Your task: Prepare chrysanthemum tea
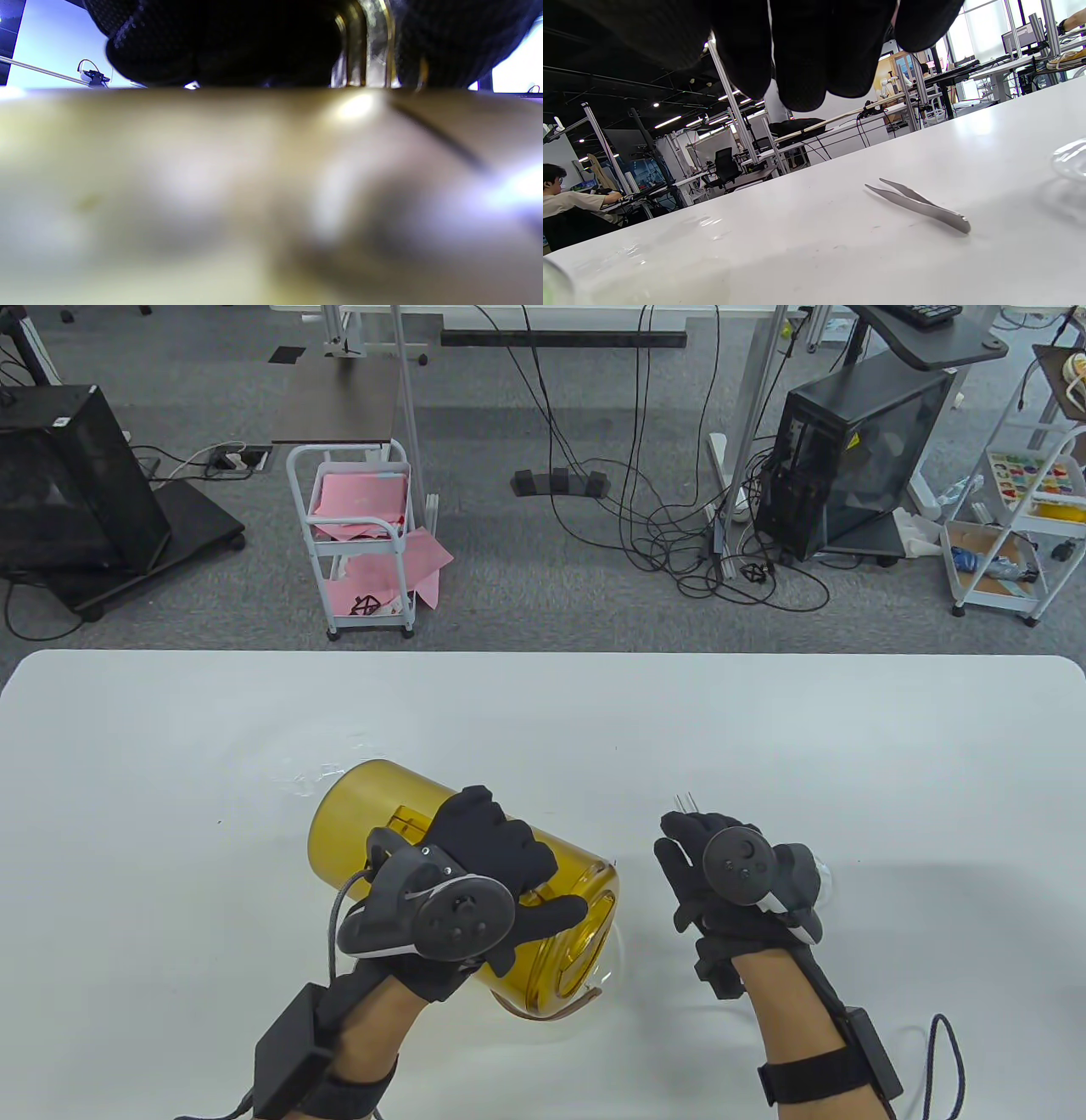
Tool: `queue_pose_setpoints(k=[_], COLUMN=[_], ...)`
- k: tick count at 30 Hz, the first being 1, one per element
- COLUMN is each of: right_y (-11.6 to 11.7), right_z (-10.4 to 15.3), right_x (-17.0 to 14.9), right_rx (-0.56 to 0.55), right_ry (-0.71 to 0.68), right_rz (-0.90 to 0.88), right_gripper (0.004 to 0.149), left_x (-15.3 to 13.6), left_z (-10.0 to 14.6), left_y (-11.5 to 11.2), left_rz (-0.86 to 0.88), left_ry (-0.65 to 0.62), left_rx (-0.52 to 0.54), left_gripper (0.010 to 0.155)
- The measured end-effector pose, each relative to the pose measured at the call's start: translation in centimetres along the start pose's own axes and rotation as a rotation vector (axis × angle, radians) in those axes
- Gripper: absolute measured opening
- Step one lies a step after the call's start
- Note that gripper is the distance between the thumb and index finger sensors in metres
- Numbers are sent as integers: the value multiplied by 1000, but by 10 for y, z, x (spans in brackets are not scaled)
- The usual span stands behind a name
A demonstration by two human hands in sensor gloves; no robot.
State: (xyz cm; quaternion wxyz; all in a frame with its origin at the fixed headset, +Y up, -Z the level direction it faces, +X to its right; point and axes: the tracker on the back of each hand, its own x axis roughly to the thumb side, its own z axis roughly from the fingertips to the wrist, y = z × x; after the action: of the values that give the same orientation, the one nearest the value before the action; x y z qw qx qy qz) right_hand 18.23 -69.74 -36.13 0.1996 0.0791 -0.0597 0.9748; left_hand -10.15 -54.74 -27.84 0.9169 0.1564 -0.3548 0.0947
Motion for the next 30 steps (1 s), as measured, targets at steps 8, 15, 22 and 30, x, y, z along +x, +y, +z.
queue_pose_setpoints(k=[8,15,22,30], right_y=[1,1,1,1], right_z=[0,0,0,0], right_x=[1,1,1,1], right_rx=[3,4,4,5], right_ry=[-1,0,0,-1], right_rz=[3,4,4,5], right_gripper=[52,52,52,52], left_x=[0,0,1,1], left_z=[0,0,0,0], left_y=[0,0,0,0], left_rz=[1,-1,-2,-6], left_ry=[0,1,1,4], left_rx=[-1,-2,-5,-7], left_gripper=[51,51,51,51])
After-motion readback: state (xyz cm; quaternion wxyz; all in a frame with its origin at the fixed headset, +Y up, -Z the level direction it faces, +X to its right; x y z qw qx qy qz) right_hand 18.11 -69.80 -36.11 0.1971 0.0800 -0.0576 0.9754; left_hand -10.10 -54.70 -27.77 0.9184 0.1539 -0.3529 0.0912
